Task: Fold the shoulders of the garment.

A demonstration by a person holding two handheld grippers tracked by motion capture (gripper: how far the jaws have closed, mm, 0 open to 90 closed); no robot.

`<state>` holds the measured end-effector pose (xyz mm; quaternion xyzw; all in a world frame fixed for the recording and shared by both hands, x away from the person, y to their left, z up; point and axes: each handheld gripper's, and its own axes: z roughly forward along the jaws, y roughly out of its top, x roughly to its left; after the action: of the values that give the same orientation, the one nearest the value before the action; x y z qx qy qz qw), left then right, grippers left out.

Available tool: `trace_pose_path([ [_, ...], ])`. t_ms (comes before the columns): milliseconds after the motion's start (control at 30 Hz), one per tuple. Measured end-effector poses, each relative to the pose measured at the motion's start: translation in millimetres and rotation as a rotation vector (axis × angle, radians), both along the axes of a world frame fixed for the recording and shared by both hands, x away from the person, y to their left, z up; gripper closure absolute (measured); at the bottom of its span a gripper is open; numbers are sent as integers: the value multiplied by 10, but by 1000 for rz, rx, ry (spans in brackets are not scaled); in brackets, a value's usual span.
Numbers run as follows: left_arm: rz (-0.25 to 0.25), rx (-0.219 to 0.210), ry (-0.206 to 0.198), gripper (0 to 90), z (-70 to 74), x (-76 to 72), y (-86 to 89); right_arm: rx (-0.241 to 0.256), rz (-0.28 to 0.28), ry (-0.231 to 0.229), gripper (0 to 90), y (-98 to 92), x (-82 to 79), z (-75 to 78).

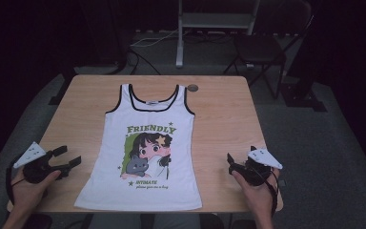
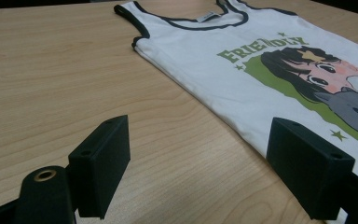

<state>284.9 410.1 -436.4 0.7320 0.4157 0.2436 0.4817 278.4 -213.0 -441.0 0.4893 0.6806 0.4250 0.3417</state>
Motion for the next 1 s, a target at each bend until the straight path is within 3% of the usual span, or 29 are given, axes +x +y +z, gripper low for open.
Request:
trace_pose_path([
  [300,8,-14,-2,210,0,19,4,1,6,2,128,7,-3,1],
  [500,13,-17,0,210,49,166,-43,-3,11,4,128,9,-3,1],
  [700,10,-15,-6,210,134,402,-96,-8,16,9,128,12,3,1],
  [1000,9,-20,-5,210,276,885,-242,-17,20,13,128,23,6,0],
])
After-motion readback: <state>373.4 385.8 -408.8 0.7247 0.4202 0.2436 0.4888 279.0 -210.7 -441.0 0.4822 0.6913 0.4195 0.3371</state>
